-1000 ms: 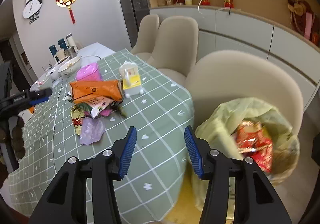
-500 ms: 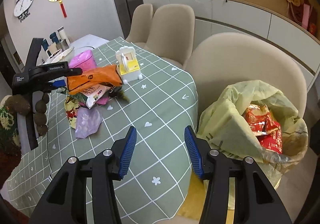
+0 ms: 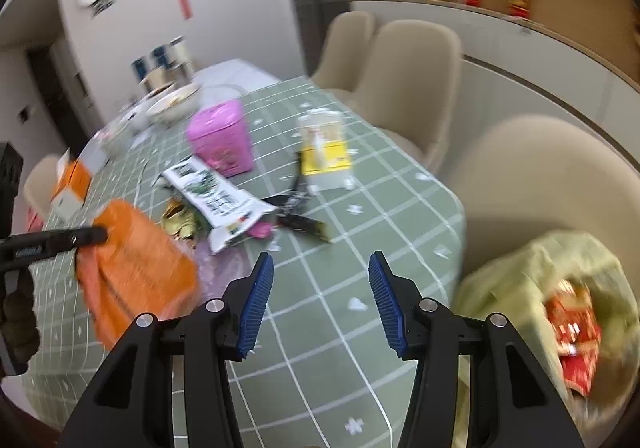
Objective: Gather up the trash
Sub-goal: 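Grasp the orange plastic bag with the left gripper while the right gripper grasps a black stick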
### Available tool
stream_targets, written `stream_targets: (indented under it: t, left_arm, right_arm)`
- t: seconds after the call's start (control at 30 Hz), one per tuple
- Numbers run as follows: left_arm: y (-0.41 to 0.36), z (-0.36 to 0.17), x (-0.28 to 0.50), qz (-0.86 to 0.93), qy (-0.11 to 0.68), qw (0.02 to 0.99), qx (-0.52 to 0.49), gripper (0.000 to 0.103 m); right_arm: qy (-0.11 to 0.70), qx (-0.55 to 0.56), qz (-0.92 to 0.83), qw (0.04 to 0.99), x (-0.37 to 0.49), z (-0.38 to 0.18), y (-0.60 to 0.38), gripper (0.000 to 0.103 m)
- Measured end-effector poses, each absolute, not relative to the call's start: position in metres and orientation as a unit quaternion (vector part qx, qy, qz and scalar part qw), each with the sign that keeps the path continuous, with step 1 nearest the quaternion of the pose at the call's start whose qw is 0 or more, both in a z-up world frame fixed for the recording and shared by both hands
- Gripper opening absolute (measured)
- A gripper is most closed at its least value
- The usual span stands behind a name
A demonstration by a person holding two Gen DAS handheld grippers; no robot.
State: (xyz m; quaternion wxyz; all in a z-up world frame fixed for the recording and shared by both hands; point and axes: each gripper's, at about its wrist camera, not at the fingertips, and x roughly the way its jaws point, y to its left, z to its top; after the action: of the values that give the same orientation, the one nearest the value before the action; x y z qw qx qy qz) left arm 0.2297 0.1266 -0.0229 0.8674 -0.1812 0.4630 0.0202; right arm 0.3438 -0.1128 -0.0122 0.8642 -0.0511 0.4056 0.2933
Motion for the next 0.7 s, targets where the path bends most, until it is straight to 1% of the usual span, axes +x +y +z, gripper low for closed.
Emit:
stream_targets:
  t: [0.2,0.47,0.63,0.7]
  left_arm:
    - [0.156,-0.033,0.203,0.08,0.459,0.855,-0.228,0.014]
    - [0.165,-0.036,0.212,0.073,0.457,0.859,-0.218,0.014]
    - [0.171,-0.045,0.222,0.064,0.465,0.855,-0.222,0.014]
    - [0.171,-0.049,0.222,0.058,0.469,0.852,-0.225,0.014]
  right_arm:
    - [0.413,-0.078,0.336,0.843,0.372,-0.034,-0.073,0.047]
    - [0.44,-0.102,0.307,0.838,0.434,-0.078,-0.029,0.045]
    - [0.461,-0.076,0.325,0.822,0.453,-0.087,-0.016,0.045]
    - [0.471,-0.068,0.335,0.813,0.452,-0.092,-0.013,0.043]
